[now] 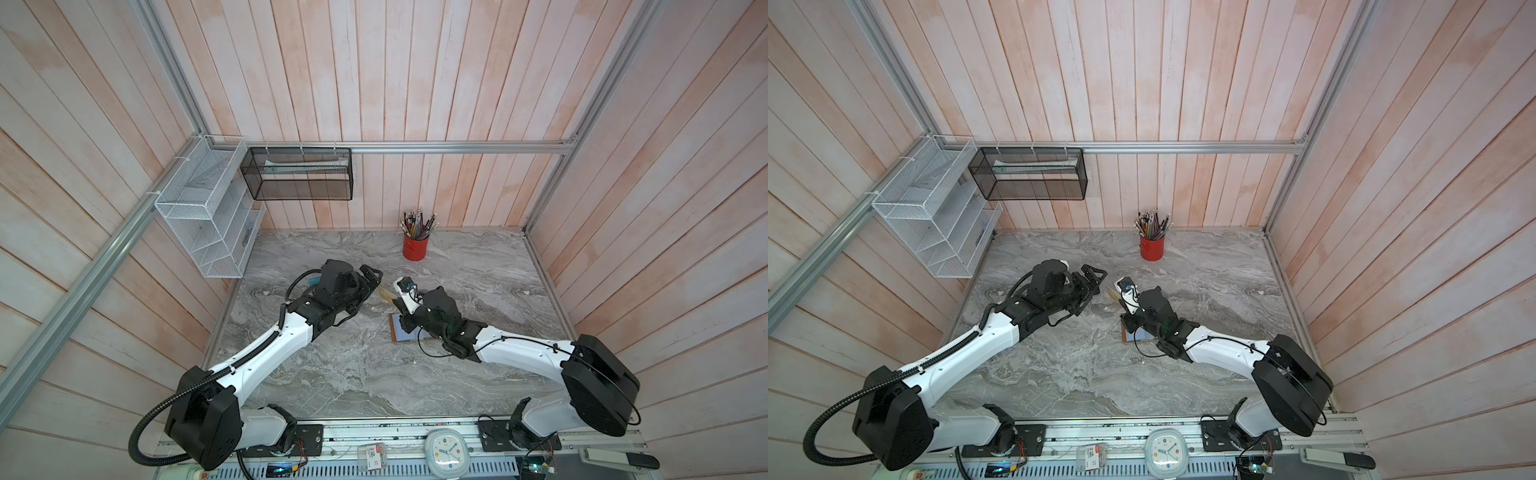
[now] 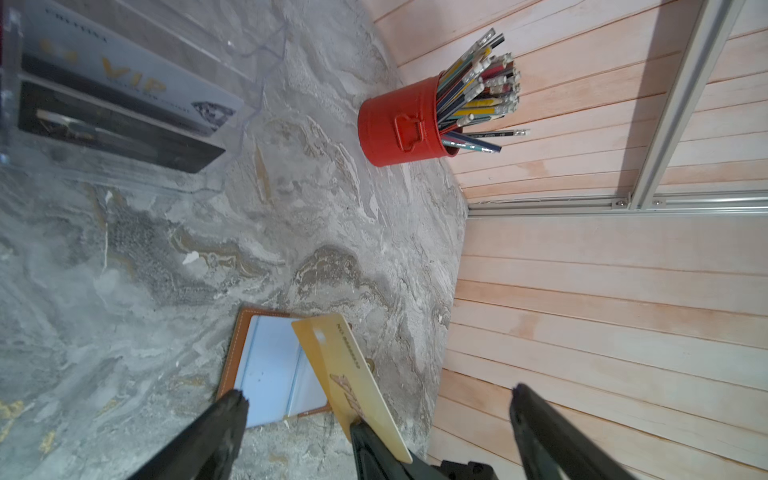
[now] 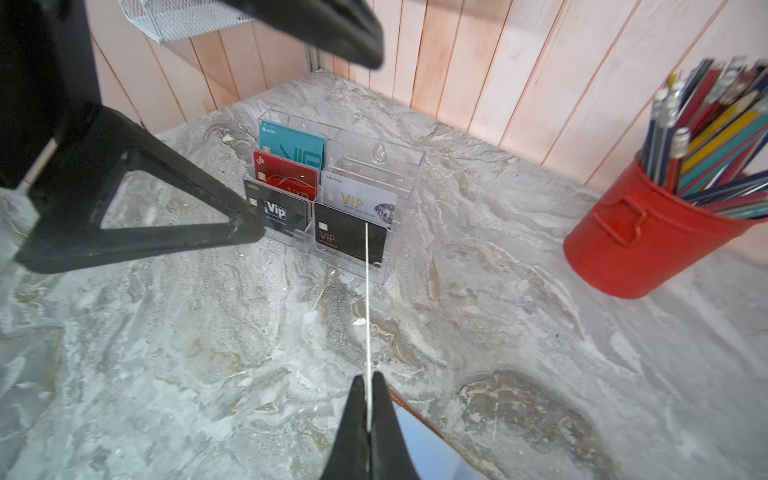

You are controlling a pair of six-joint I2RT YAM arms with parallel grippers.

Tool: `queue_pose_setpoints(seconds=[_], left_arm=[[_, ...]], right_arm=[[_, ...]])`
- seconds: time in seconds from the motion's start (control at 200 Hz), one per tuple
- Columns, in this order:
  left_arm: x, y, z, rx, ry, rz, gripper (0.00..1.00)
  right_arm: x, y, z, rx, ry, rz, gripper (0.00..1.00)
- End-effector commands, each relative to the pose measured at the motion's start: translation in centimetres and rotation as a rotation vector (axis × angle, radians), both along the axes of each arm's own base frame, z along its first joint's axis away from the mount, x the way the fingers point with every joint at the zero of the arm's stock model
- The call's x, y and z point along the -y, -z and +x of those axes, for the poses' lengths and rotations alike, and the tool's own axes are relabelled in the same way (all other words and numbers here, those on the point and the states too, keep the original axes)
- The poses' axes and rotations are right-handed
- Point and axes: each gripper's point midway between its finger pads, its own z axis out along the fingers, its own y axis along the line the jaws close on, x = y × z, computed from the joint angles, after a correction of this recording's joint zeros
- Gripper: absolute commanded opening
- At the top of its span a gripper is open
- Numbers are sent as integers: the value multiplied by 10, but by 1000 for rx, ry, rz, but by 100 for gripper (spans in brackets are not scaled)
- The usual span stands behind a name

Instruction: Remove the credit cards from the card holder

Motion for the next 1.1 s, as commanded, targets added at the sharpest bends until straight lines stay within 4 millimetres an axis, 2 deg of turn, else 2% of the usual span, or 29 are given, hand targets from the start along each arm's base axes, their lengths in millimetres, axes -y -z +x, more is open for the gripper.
queue_pose_setpoints(seconds=[0.0,0.21,0.31,0.5,0.7,0.78,0.965,1.095], left_arm=[[8,18,-12,-125,47,-81,100],[21,24,-14,-226,89,-182,99],[25,21,-12,-240,95,-206,97],[36,24,-12,-292,123,-259,86],[39,25,-8,-297,118,-282,76],[42,27,-6,-300,123,-289,69],[44,32,-6,-319,130,-287,65],[45,36,-7,-334,143,-288,53]], right_arm=[[11,0,9,129,73,-110,0],[12,-7,2,249,76,-125,0],[12,-1,1,270,66,-158,0],[14,-1,-1,307,61,-158,0],[10,5,-1,325,54,-192,0],[7,7,-2,330,50,-206,0],[5,10,-3,348,59,-235,0],[5,13,-4,358,60,-251,0]])
